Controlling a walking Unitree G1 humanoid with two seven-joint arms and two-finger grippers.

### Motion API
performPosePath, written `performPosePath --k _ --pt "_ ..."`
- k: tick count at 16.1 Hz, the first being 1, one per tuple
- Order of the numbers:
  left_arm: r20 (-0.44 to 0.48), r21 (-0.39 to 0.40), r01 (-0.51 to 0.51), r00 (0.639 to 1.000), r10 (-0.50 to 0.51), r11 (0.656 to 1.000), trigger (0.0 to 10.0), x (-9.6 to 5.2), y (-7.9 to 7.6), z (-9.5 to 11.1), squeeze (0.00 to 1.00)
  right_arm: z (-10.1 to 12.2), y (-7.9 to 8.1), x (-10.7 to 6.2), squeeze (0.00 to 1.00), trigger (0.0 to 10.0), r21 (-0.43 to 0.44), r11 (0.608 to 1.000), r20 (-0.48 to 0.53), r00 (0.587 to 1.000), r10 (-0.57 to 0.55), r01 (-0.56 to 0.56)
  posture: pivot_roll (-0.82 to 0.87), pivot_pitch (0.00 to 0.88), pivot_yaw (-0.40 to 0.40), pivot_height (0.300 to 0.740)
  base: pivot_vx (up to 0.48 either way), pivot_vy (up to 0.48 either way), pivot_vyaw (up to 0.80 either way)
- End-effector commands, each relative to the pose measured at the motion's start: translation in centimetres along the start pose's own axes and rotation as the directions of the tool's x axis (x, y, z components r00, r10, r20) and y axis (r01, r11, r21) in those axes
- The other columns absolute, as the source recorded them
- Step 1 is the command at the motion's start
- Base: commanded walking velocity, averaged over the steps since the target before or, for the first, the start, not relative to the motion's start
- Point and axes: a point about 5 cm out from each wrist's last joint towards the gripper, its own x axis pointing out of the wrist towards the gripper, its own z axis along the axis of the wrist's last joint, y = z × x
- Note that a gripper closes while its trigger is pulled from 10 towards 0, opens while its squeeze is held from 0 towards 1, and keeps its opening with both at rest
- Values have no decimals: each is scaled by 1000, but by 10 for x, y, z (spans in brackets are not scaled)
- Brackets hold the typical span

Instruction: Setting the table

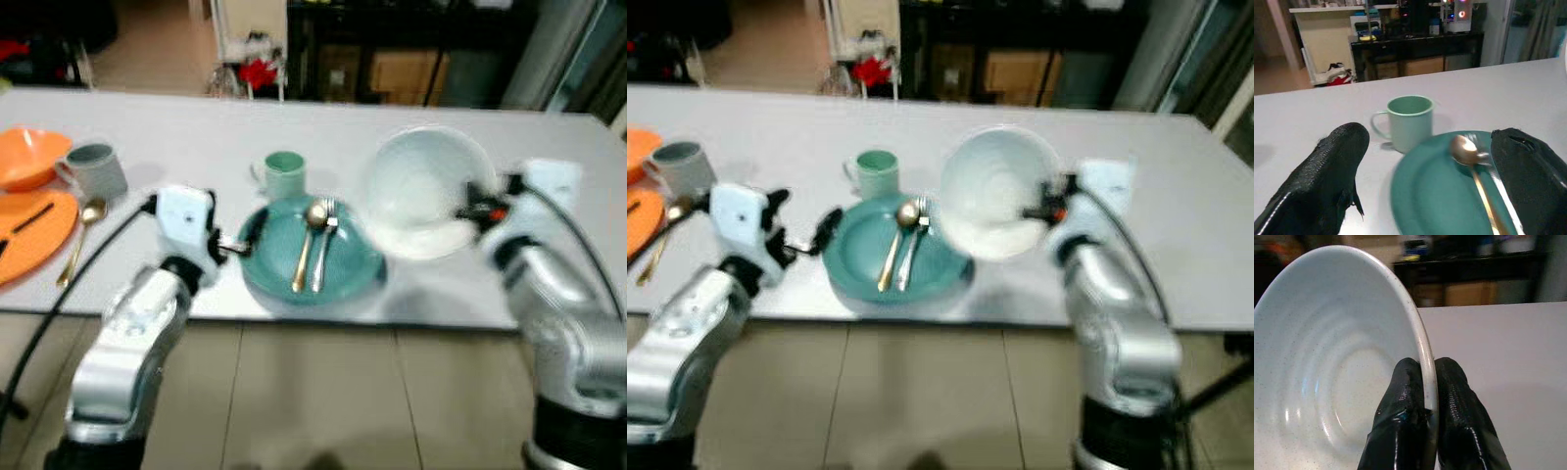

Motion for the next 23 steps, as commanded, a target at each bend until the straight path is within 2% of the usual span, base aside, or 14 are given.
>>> performPosePath --k 1,17,20,23 --pt "5 3 12 1000 -12 1000 10000 1 -3 1 0 6 -9 -1 0 10000 -4 999 23 999 -38 38 83 0 -27 740 326 0 0" --pt "1 27 19 1000 -19 999 10000 4 0 3 0 10 -20 20 0 10000 66 998 3 1000 -15 15 107 0 -30 740 325 0 0" --pt "-8 32 25 1000 -25 999 10000 2 -1 1 0 5 -24 27 0 10000 49 999 -64 998 7 -4 123 0 -38 740 320 0 0" --pt "-10 33 16 1000 -15 999 10000 1 4 1 0 7 -28 42 0 10000 169 986 -105 994 23 -5 118 0 -35 740 305 0 0"
